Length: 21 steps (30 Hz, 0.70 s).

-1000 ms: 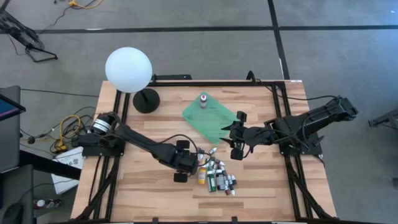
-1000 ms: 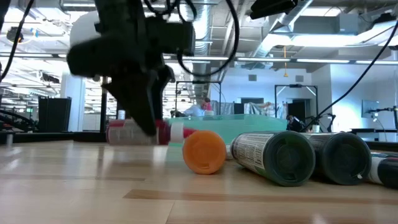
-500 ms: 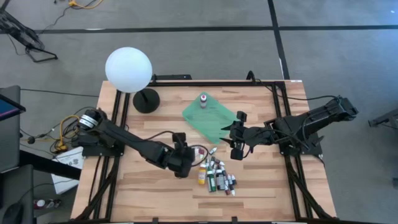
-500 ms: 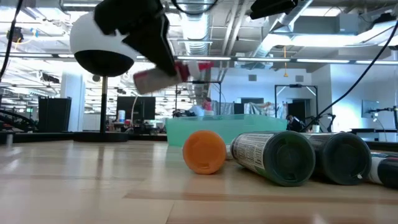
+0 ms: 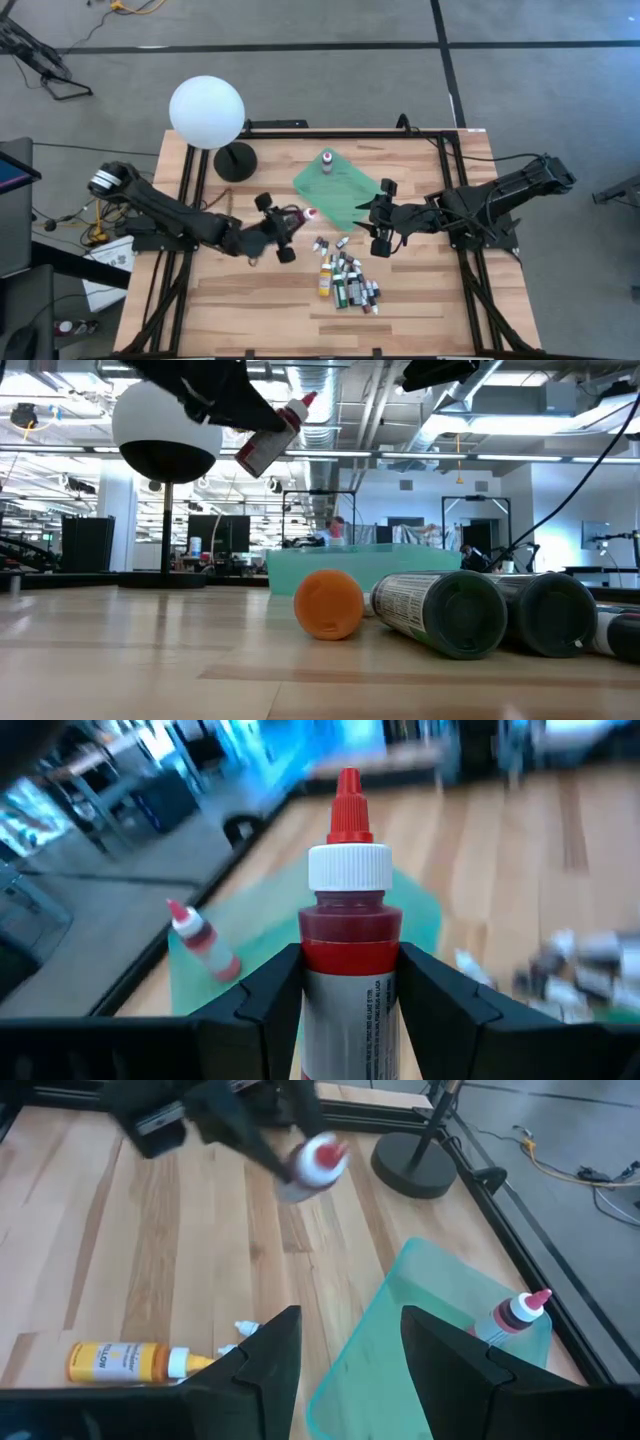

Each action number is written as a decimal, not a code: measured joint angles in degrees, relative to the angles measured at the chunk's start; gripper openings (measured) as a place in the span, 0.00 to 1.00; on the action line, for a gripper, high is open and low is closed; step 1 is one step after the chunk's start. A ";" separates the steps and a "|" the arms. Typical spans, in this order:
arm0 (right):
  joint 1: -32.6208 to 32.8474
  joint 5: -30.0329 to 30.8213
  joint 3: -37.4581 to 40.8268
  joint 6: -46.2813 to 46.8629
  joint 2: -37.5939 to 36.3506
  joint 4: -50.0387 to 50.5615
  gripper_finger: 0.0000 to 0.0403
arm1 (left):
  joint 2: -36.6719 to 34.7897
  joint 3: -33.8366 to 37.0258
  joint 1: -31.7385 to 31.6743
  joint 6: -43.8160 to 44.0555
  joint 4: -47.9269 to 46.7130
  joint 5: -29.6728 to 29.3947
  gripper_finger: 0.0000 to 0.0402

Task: Pick & Place food coloring
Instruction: Put the large red food coloring bottle into the green bin

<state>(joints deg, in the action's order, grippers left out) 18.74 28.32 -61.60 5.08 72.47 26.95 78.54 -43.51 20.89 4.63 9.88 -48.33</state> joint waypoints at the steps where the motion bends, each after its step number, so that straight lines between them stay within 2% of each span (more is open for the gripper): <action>1: 0.00 0.00 0.00 0.00 0.00 0.00 0.41 | -0.85 2.55 -0.68 -1.05 5.13 -0.01 0.36; 5: 0.00 0.02 -0.02 0.00 0.00 0.01 0.41 | -1.88 11.23 -3.46 -4.44 23.97 1.75 0.36; 8: 0.00 0.00 -0.02 -0.02 0.00 0.01 0.41 | -1.37 15.23 -5.87 -5.02 33.50 3.36 0.36; 12: -0.02 0.02 -0.02 -0.05 0.00 0.03 0.41 | 0.45 17.55 -8.85 -5.32 40.08 5.27 0.36; 21: -0.11 0.02 -0.02 -0.09 0.00 0.19 0.41 | 10.67 15.08 -14.40 -7.73 52.32 10.55 0.36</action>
<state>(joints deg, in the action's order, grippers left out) 18.63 28.34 -61.63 4.99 72.47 27.14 89.21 -28.43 6.49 -3.10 62.21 -37.78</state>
